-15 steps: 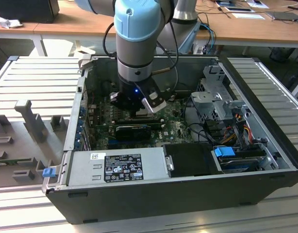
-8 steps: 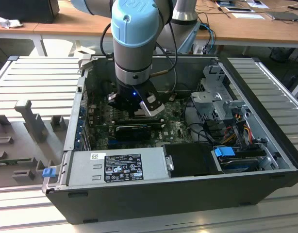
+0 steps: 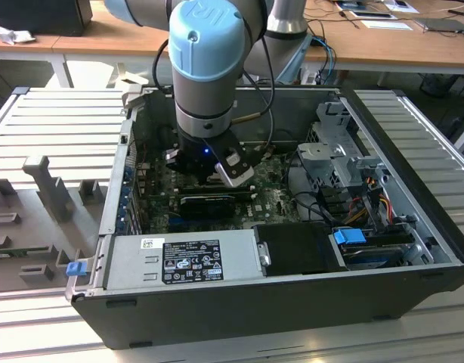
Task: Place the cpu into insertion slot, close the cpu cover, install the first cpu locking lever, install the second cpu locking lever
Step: 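Install the second cpu locking lever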
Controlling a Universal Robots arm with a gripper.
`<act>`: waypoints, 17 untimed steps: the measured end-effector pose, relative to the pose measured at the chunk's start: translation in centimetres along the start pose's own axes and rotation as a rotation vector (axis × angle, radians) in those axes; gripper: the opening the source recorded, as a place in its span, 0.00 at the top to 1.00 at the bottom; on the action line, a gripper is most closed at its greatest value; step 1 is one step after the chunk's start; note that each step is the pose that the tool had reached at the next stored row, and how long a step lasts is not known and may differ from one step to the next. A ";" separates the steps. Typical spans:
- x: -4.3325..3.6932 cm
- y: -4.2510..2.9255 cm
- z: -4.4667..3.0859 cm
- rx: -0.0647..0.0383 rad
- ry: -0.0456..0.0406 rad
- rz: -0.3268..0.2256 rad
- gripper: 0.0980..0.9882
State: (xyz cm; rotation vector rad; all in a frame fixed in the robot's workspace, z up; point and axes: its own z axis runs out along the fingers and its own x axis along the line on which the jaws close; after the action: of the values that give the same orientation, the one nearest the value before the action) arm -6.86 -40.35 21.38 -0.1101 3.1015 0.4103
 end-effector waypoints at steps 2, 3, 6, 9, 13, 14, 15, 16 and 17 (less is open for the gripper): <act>0.11 -0.13 0.49 0.000 0.0001 0.000 0.99; 0.25 -0.19 0.74 -0.002 0.0000 0.000 0.99; 0.55 -0.24 1.02 -0.007 -0.0005 0.000 0.99; 0.57 -0.30 1.23 -0.016 -0.0011 0.000 0.99; 0.59 -0.30 1.28 -0.028 -0.0021 0.000 0.99; 0.59 -0.32 1.32 -0.029 -0.0021 0.000 0.99; 0.59 -0.32 1.34 -0.030 -0.0022 0.000 0.99; 0.60 -0.34 1.39 -0.032 -0.0022 0.000 0.99; 0.60 -0.35 1.44 -0.034 -0.0023 0.000 0.99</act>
State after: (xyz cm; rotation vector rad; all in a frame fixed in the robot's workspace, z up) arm -7.43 -40.35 19.88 -0.1097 3.0930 0.4627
